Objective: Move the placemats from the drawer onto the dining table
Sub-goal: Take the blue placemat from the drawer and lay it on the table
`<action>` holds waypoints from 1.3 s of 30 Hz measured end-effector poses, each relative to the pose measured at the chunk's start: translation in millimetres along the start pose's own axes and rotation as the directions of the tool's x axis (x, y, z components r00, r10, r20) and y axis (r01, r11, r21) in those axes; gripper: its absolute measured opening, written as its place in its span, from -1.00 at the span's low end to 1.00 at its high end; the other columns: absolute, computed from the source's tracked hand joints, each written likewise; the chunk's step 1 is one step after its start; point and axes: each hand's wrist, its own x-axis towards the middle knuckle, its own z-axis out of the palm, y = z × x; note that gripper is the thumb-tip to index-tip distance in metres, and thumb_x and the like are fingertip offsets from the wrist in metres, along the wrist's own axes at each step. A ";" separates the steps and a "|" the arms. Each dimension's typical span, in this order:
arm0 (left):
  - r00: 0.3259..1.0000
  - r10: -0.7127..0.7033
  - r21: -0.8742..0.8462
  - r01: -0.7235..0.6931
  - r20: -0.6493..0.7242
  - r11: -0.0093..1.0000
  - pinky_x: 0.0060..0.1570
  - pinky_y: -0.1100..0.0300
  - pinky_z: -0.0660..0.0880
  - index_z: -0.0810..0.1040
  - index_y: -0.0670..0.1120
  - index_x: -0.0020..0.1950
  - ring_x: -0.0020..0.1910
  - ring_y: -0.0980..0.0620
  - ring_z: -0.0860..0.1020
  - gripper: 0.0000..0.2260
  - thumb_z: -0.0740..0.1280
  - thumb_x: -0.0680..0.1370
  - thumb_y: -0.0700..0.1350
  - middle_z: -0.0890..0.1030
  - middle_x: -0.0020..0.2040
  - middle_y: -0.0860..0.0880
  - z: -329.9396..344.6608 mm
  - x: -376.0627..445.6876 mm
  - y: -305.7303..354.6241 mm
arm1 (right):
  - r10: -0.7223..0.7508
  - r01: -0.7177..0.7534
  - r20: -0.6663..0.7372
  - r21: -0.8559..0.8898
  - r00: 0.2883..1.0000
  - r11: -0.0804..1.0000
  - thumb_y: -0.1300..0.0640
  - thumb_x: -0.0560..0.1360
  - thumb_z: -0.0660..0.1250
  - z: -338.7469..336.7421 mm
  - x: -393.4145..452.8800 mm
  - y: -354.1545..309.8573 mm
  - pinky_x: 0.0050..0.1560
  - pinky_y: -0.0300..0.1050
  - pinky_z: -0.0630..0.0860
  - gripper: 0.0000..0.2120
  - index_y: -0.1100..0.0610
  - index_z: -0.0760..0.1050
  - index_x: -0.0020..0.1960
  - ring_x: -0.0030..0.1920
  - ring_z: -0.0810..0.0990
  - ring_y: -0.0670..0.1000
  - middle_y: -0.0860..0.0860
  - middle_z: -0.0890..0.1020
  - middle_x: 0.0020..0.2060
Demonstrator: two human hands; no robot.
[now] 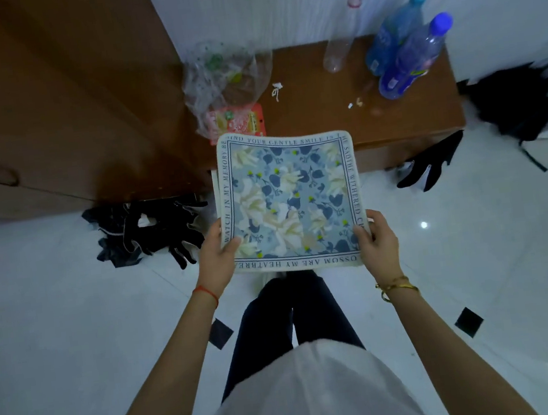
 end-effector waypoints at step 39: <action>0.542 0.360 -0.040 -0.513 0.759 0.857 0.23 -0.18 0.46 0.50 0.10 0.21 0.19 -0.06 0.57 -0.66 0.33 0.46 -0.17 0.61 0.18 -0.03 174.6 -178.6 179.5 | 0.338 -0.024 -0.776 0.385 0.532 0.922 0.21 0.55 0.28 -207.9 -314.0 28.7 -0.05 0.09 0.60 -0.82 0.05 0.45 0.14 -0.11 0.65 -0.07 -0.08 0.67 -0.10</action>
